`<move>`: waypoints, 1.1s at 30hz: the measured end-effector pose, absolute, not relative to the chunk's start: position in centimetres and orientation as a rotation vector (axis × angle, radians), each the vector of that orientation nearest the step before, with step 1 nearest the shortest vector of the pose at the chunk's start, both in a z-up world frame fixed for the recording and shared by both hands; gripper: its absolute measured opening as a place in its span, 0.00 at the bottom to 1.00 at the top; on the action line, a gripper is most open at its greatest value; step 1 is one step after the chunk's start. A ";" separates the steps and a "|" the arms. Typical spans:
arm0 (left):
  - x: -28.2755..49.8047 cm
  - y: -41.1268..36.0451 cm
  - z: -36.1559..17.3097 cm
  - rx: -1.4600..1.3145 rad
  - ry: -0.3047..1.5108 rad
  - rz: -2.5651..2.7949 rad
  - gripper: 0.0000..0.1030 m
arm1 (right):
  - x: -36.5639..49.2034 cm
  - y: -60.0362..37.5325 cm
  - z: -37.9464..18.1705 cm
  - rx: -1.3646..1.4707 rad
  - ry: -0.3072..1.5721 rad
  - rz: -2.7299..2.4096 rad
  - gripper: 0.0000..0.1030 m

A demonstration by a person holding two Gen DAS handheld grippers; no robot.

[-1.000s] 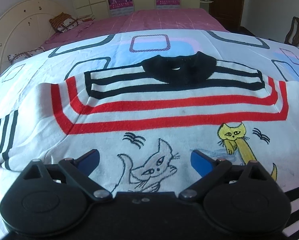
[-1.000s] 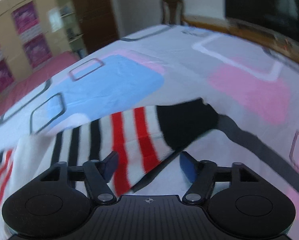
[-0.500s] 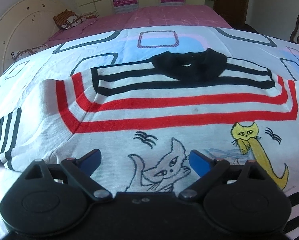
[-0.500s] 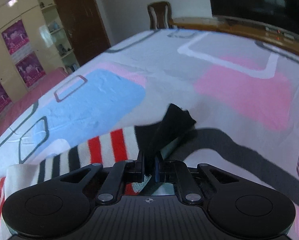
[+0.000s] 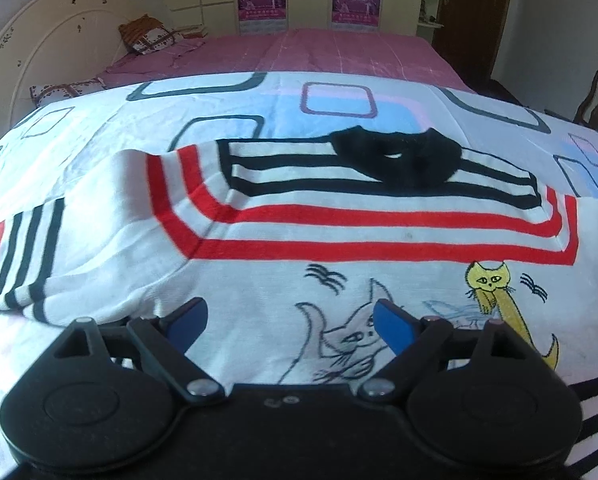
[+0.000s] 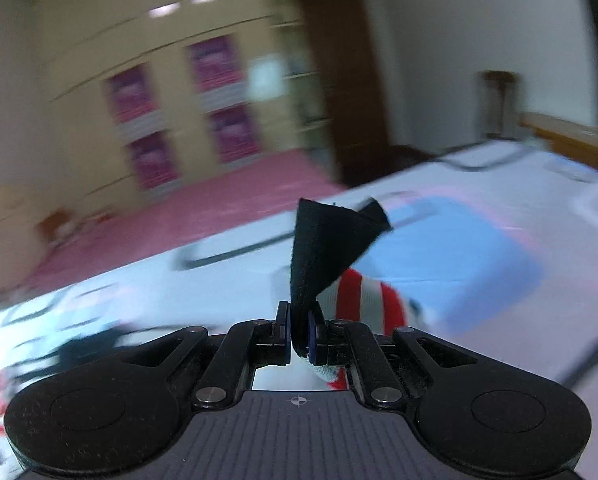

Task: Fold small clothes

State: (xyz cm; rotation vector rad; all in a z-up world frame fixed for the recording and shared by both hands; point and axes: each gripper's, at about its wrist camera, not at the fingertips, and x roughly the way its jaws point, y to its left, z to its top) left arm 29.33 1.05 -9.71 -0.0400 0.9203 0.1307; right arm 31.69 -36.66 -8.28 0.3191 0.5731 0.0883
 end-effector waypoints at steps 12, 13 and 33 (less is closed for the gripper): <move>28.3 5.0 -9.7 -0.097 0.909 0.140 0.87 | 31.4 -19.2 -14.5 0.267 0.849 0.429 0.07; 28.3 5.0 -9.7 -0.107 0.910 0.127 0.87 | 31.3 -18.9 -14.7 0.248 0.861 0.430 0.12; 34.4 -2.2 -14.0 -0.404 0.980 -0.239 0.55 | 24.6 -29.5 -13.4 0.129 0.831 0.161 0.65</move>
